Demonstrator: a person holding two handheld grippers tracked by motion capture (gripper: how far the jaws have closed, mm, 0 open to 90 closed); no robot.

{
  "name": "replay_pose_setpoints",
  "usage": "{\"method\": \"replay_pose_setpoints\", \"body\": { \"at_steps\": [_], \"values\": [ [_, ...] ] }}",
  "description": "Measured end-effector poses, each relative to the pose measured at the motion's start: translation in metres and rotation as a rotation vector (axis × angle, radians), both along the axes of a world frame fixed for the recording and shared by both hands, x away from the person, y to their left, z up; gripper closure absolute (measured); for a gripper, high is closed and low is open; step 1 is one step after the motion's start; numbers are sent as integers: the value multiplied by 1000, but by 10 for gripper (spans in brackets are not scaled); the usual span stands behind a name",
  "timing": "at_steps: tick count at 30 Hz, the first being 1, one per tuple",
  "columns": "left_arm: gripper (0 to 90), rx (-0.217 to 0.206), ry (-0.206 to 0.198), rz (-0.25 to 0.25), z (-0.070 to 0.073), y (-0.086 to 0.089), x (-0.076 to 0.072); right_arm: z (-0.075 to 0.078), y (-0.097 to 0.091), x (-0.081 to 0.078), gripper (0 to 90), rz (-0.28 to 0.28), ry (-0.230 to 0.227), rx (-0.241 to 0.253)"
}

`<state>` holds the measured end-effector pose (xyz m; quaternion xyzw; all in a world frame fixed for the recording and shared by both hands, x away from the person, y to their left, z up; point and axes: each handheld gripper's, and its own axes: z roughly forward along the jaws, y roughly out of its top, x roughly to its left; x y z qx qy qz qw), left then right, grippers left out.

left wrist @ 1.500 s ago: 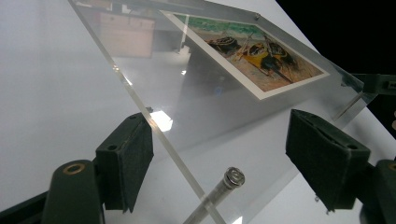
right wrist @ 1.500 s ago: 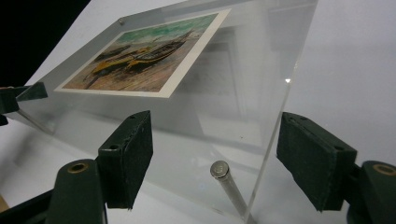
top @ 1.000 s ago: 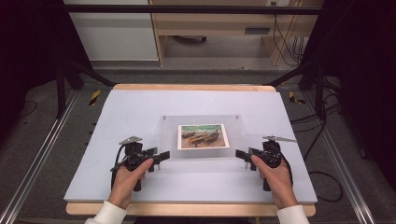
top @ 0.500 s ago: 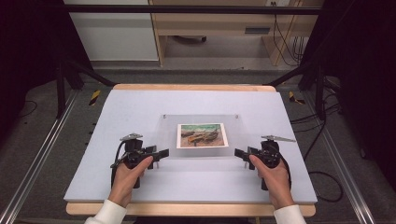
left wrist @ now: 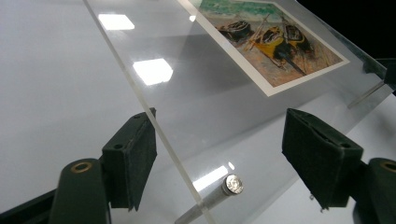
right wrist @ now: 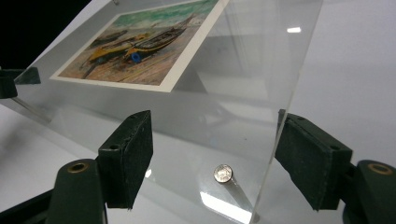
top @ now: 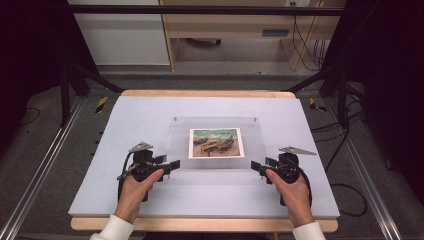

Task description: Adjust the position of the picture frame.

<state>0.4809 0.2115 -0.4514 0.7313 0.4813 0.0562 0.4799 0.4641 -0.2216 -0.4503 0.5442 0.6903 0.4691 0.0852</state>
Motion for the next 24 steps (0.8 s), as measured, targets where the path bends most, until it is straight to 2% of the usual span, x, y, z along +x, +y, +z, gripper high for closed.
{"method": "replay_pose_setpoints", "body": {
  "at_steps": [4,15,24],
  "values": [
    [310,6,-16,6,2,1,-6,1,-1,-6,319,8,-23,-17],
    [374,23,-42,18,5,2,-18,4,0,-18,347,14,-53,-60],
    [406,31,-48,20,6,3,-23,5,0,-25,366,20,-73,-88]
  ]
}}
